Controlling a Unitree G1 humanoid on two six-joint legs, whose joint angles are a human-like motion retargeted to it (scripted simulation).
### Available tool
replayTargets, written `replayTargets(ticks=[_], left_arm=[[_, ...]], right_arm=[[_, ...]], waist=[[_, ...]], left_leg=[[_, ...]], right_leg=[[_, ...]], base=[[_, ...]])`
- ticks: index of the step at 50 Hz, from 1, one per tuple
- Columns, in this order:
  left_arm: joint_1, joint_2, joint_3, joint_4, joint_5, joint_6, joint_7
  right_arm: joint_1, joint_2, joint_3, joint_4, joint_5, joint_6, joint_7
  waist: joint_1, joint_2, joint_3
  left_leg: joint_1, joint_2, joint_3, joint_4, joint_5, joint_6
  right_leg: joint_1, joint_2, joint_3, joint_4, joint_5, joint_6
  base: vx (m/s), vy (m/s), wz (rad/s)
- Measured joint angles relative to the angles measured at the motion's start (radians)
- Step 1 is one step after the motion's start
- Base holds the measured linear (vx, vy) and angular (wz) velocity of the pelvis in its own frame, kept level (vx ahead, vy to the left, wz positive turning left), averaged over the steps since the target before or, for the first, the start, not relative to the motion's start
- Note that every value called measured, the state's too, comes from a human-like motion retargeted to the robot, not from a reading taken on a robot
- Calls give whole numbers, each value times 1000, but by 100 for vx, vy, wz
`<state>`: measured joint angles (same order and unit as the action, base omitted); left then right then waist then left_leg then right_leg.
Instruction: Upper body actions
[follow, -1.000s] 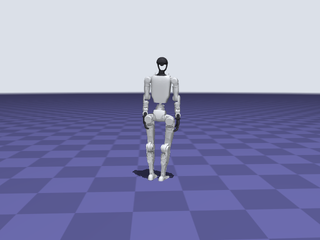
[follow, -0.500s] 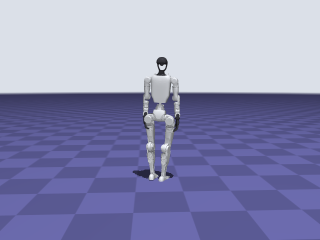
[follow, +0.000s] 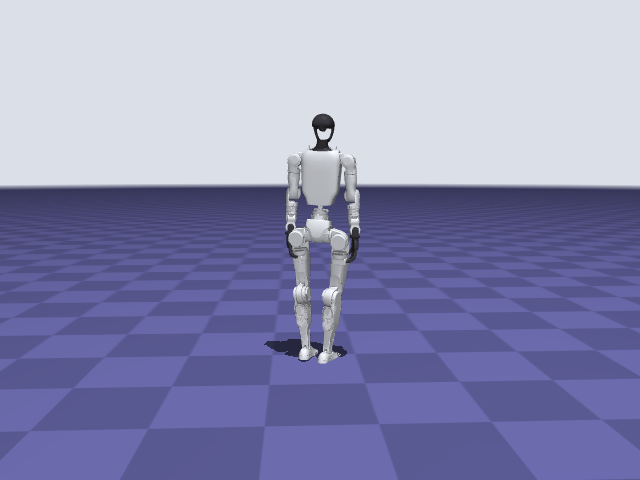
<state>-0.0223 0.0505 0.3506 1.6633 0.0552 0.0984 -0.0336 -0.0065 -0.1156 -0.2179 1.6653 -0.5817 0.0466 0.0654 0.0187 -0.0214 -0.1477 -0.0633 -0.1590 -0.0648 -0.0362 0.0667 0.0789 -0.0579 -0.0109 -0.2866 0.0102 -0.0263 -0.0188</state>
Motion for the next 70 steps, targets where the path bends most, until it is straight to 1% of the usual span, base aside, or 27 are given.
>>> replayTargets(ticks=[17,38,70], left_arm=[[-8,-2,-3,-7,-9,-6,1],[0,6,-8,5,-7,-2,-1],[-10,5,-19,1,-19,-5,-2]], right_arm=[[-8,-2,2,-2,-4,-2,8],[-8,-9,13,6,-19,0,-1],[-16,-16,23,7,-33,-2,-1]], waist=[[3,-8,-10],[10,-6,0],[10,-6,-6]], left_leg=[[2,0,3,2,-2,-5],[5,2,8,8,-3,-11],[2,7,18,10,-2,-20]], right_leg=[[6,2,-6,-2,13,-7],[12,3,-13,1,28,-16],[10,6,-19,0,50,-25]], base=[[0,0,0],[0,0,0],[0,0,0]])
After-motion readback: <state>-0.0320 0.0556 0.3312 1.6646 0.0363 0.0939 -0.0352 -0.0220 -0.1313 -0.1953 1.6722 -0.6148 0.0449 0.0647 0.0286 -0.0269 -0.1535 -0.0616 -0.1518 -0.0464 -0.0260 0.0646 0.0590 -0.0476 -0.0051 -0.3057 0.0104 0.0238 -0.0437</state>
